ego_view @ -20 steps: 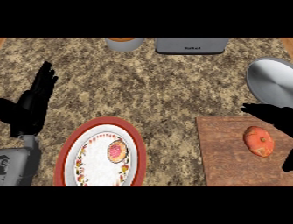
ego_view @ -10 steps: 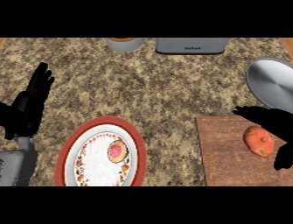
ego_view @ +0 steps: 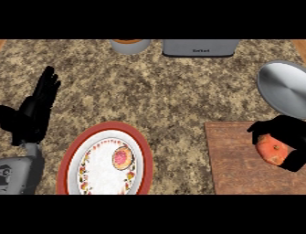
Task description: Pick the squash from the cutting board and place it in the pan
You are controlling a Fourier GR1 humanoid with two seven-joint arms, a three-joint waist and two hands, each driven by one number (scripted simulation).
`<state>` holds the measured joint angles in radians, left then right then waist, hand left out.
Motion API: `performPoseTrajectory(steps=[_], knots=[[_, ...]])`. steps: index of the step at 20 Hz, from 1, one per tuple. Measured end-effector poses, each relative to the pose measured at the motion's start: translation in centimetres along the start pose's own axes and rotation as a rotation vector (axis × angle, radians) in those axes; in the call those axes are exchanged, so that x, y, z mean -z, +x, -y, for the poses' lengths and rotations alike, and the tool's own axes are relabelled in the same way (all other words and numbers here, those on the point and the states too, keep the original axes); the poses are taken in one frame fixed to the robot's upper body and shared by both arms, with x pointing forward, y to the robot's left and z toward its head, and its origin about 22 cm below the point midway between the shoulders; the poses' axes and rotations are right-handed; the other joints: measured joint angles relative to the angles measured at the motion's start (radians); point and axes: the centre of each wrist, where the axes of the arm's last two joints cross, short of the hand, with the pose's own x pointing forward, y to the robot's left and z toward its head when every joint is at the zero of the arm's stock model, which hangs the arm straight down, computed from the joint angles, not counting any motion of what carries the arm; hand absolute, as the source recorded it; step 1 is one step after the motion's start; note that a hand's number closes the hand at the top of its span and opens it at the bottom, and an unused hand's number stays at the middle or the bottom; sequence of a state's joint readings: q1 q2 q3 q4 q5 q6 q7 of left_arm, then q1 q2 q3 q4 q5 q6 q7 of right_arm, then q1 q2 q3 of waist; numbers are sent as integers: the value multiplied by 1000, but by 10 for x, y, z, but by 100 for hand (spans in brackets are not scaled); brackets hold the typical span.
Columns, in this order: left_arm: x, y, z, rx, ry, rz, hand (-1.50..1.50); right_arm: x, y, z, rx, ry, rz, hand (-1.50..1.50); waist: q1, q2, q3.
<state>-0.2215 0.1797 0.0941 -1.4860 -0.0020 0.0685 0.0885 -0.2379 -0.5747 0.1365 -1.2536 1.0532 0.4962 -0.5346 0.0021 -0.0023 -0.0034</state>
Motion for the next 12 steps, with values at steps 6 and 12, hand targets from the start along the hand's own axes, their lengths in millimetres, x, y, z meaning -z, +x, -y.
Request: performPoseTrajectory(steps=[6, 12], knots=[[5, 1, 0, -2, 2, 5, 0, 7, 7, 1, -5, -18, 10, 150, -2, 0, 1], [4, -2, -9, 4, 6, -8, 0, 56, 78, 1, 130, -95, -206, 150, -12, -8, -7]])
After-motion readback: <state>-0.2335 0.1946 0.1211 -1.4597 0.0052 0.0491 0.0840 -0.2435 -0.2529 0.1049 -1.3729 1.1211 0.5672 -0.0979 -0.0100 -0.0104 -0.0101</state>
